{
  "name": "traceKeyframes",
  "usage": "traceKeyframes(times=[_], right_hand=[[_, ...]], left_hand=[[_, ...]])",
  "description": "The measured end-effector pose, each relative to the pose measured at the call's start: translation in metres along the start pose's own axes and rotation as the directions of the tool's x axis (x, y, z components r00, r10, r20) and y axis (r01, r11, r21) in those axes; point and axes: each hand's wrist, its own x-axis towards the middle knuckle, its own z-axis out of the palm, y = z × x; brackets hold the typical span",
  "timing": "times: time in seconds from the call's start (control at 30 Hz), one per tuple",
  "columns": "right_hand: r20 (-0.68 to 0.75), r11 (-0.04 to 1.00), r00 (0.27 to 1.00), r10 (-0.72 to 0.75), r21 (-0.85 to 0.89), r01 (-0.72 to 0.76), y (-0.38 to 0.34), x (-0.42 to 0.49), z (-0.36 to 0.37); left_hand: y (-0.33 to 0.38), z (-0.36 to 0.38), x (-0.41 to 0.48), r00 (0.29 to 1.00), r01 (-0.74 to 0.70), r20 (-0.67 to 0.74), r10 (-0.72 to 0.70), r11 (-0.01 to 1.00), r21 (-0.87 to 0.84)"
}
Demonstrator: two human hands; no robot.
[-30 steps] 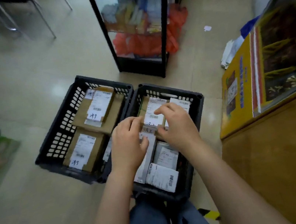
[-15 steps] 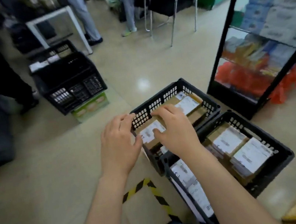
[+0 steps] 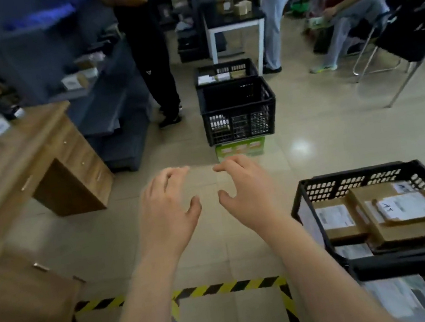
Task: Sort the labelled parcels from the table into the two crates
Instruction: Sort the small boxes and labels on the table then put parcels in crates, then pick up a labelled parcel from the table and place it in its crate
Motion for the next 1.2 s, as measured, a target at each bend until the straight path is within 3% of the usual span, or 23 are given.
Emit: traceKeyframes(times=[0.5, 0.83, 1.2], right_hand=[[0.123, 0.977, 0.969, -0.213, 0.005, 0.214, -0.205, 0.109, 0.142], [0.220, 0.929, 0.903, -0.369, 0.054, 0.366, -0.283, 0.204, 0.226], [0.258, 0.853, 0.814, -0.521, 0.145, 0.501, -0.343, 0.374, 0.323]], left_hand=[[-0.236, -0.123, 0.021, 0.988, 0.144, -0.074, -0.138, 0.986, 0.084], [-0.349, -0.151, 0.060, 0.944, 0.314, -0.131, -0.302, 0.946, 0.085], [-0.472, -0.152, 0.180, 0.868, 0.471, -0.262, -0.421, 0.866, 0.170]])
